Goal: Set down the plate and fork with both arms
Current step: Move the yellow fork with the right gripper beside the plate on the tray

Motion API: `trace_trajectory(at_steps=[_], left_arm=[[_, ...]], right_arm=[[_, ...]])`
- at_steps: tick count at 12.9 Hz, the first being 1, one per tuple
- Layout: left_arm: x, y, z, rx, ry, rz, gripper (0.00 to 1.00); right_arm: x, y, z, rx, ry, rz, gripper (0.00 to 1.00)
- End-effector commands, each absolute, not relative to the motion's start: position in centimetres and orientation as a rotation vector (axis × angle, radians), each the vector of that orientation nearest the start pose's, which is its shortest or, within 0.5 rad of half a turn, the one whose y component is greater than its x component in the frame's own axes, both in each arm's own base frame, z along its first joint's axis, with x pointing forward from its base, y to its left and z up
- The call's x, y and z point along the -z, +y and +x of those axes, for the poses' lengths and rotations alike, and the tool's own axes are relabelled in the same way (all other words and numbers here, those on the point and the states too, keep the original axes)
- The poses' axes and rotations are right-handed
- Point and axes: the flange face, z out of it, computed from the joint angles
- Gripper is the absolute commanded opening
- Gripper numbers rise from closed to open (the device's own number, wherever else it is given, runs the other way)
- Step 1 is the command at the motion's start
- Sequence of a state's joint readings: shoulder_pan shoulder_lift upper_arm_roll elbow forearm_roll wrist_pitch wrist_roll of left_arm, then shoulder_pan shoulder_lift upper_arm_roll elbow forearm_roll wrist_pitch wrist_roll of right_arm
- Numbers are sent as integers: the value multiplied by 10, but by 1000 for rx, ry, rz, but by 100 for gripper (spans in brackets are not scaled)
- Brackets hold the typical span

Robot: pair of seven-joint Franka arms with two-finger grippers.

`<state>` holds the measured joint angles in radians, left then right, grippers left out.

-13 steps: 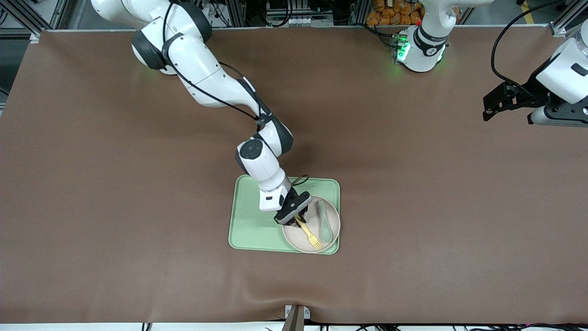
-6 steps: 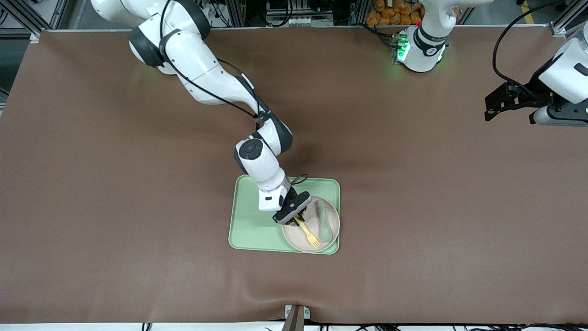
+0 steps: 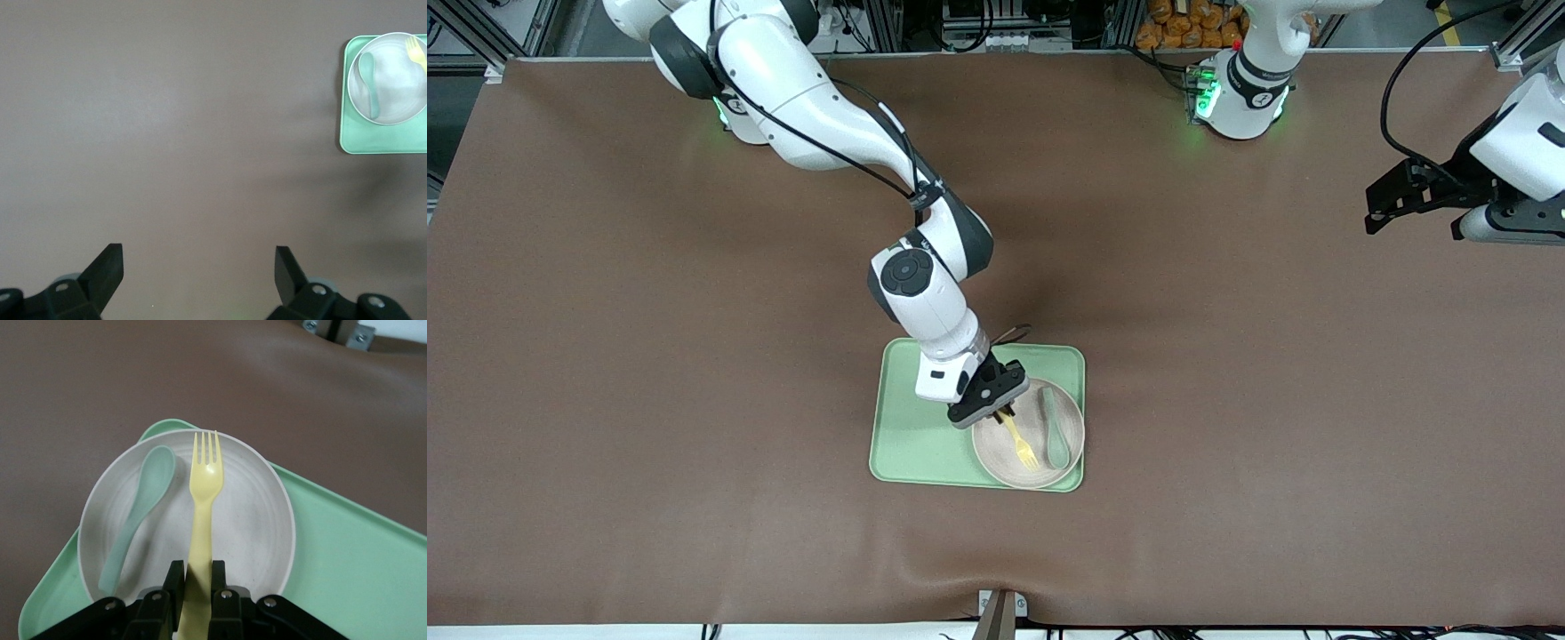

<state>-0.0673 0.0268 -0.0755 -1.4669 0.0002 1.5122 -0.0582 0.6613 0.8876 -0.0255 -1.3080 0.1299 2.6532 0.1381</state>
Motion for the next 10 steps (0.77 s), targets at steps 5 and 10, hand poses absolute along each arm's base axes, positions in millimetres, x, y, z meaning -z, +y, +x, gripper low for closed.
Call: trace_trajectory(at_steps=[5,10], left_arm=[[-657,-77,545,29,156,-3154,100],[-657,-76,545,32,156,-3152,100]], right_arm=[[-246,358,602,409,-15,-2968,0],[-224,342,601,358,146,-2986,0]])
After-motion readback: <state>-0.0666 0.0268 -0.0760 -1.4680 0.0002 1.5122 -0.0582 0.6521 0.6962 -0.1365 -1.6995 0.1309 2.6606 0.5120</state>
